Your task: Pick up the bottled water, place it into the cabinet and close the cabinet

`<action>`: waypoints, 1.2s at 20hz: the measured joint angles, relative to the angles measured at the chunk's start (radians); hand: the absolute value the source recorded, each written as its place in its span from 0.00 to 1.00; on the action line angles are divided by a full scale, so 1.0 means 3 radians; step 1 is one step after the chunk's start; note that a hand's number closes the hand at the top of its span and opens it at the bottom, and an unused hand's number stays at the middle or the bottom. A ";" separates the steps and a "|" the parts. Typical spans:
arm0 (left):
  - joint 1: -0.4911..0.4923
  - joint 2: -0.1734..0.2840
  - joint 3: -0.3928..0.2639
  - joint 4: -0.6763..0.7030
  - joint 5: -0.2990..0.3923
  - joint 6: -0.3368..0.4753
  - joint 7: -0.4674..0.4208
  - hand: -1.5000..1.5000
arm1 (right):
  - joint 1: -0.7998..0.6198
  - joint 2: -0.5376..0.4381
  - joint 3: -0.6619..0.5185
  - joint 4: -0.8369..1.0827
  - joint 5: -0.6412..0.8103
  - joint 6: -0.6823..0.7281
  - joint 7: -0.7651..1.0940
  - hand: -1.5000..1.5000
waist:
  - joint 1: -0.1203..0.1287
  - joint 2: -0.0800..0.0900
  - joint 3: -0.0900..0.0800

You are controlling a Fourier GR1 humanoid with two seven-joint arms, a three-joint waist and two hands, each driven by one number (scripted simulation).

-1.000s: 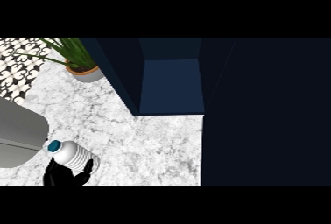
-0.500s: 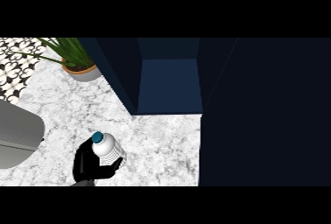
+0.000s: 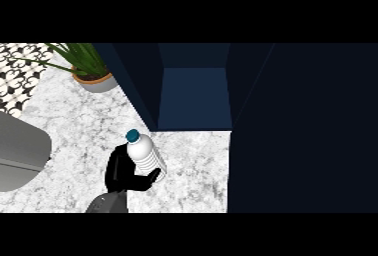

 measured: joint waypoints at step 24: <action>-0.1796 -0.0007 -0.1077 -0.0117 0.0305 0.2238 0.1186 1.00 | -0.0115 0.0047 -0.0225 0.0051 -0.0129 0.0110 0.0008 0.00 | -0.0079 0.0027 -0.0003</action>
